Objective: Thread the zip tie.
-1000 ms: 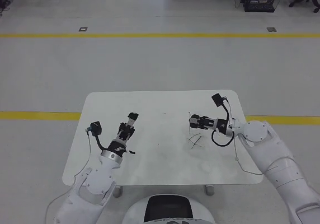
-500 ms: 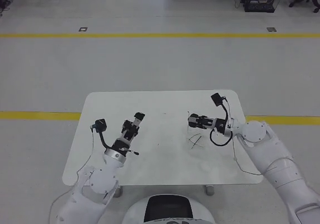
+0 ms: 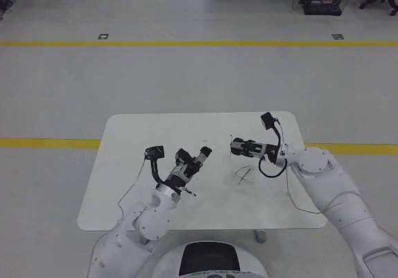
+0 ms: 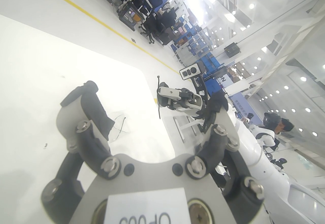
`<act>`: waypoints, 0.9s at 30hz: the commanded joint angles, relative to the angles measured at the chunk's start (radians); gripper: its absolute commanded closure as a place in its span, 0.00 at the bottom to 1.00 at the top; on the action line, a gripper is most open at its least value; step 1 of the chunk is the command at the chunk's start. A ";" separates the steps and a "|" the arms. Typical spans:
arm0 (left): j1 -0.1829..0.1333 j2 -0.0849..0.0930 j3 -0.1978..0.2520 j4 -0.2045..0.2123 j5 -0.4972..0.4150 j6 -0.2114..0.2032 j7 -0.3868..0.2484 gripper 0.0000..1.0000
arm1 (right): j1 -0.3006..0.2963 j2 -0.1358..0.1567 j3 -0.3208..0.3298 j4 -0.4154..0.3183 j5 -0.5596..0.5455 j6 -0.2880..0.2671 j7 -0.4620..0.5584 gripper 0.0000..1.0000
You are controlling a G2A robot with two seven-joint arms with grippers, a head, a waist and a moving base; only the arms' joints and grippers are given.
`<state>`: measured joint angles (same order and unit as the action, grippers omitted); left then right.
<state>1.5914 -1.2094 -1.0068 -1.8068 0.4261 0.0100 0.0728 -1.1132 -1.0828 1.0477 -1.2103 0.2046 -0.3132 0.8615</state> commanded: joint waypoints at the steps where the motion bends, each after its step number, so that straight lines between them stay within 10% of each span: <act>1: 0.000 0.000 0.000 0.000 0.000 0.000 0.000 0.00 | 0.000 0.000 0.000 0.000 0.000 0.000 0.000 1.00; 12: -0.002 0.000 0.001 0.002 0.008 0.001 -0.001 0.00 | 0.000 0.000 0.000 0.000 0.000 0.000 0.000 1.00; 27: -0.091 -0.026 0.164 0.102 0.332 0.032 0.073 0.00 | 0.007 -0.003 0.027 0.047 0.126 0.027 0.067 1.00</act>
<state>1.4992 -1.2355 -0.8417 -1.7041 0.7620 0.0431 0.1473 -1.1063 -1.0861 1.0746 -1.1626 0.3313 -0.2860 0.9291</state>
